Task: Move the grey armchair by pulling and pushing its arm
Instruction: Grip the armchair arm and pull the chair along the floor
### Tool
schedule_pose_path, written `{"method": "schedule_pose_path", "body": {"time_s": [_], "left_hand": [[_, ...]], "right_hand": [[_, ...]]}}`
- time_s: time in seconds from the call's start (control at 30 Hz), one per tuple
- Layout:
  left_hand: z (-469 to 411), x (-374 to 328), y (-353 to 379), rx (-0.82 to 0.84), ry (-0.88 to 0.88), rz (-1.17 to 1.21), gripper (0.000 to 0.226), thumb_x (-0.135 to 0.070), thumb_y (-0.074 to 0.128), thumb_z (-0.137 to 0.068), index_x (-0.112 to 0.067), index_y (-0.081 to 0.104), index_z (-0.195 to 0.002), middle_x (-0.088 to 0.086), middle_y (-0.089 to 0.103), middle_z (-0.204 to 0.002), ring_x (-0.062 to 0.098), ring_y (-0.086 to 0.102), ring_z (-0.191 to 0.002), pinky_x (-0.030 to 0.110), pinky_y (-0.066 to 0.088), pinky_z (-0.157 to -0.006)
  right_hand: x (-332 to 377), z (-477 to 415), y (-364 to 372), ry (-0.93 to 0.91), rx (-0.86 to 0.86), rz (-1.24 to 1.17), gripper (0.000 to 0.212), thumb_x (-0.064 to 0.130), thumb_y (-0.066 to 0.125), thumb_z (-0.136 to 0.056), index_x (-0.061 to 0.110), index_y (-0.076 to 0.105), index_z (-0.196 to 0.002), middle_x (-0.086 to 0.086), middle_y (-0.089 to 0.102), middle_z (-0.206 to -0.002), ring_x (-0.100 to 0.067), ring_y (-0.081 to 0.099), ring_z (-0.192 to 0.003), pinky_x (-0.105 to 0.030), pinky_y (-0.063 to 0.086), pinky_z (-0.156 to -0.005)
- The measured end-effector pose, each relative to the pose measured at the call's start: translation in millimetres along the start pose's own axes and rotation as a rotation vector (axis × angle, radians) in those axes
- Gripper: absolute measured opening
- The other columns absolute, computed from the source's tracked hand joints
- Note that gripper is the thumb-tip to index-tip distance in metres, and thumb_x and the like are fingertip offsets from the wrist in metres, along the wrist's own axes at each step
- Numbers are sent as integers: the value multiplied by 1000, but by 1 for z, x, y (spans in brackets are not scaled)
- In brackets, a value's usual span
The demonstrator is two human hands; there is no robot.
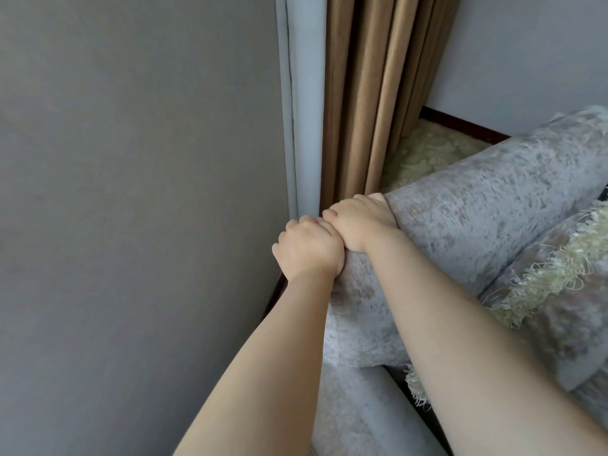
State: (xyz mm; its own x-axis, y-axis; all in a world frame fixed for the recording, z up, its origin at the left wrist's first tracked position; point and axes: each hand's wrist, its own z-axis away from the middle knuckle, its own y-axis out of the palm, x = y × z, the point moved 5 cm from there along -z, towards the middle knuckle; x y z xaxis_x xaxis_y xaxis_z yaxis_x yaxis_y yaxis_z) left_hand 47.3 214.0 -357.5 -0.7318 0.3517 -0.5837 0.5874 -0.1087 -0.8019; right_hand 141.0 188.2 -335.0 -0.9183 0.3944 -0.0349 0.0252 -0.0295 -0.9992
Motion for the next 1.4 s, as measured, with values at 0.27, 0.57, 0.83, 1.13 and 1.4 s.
{"method": "schedule_pose_path", "body": {"time_s": [0.27, 0.57, 0.83, 1.13, 1.4], "left_hand": [[2, 1, -4, 21, -36, 57, 36, -32, 29, -96, -14, 47, -71, 5, 54, -81, 24, 46, -69, 30, 30, -56], [5, 1, -6, -12, -59, 66, 35, -31, 30, -92, -19, 41, -62, 3, 53, -76, 26, 51, -71, 32, 37, -65], [13, -3, -10, 14, -80, 85, 30, -30, 29, -93, -14, 50, -78, 5, 55, -85, 27, 52, -79, 35, 42, -73], [32, 1, -19, 2, -79, 69, 28, -29, 28, -93, -17, 45, -74, 2, 47, -80, 26, 47, -80, 34, 34, -74], [58, 11, -32, -6, -98, 74, 28, -28, 28, -93, -14, 50, -84, 7, 54, -93, 27, 47, -84, 37, 39, -80]], "right_hand": [[5, 8, -1, -39, -56, 31, 38, 33, 21, -99, 29, 59, -101, 3, 61, -107, -24, 51, -106, -38, 31, -90], [2, 8, 2, -40, -94, -8, 38, 32, 22, -100, 27, 60, -98, 3, 61, -107, -24, 51, -105, -38, 28, -84], [1, 13, 0, -59, -106, -30, 40, 30, 20, -100, 24, 59, -99, 0, 61, -110, -25, 51, -106, -37, 26, -84], [9, 34, -3, -78, -106, -43, 39, 26, 19, -99, 25, 58, -105, 0, 60, -114, -24, 52, -109, -39, 28, -89], [25, 60, -8, -118, -92, -44, 39, 28, 20, -100, 27, 58, -109, 1, 60, -119, -24, 51, -112, -38, 27, -90]]}}
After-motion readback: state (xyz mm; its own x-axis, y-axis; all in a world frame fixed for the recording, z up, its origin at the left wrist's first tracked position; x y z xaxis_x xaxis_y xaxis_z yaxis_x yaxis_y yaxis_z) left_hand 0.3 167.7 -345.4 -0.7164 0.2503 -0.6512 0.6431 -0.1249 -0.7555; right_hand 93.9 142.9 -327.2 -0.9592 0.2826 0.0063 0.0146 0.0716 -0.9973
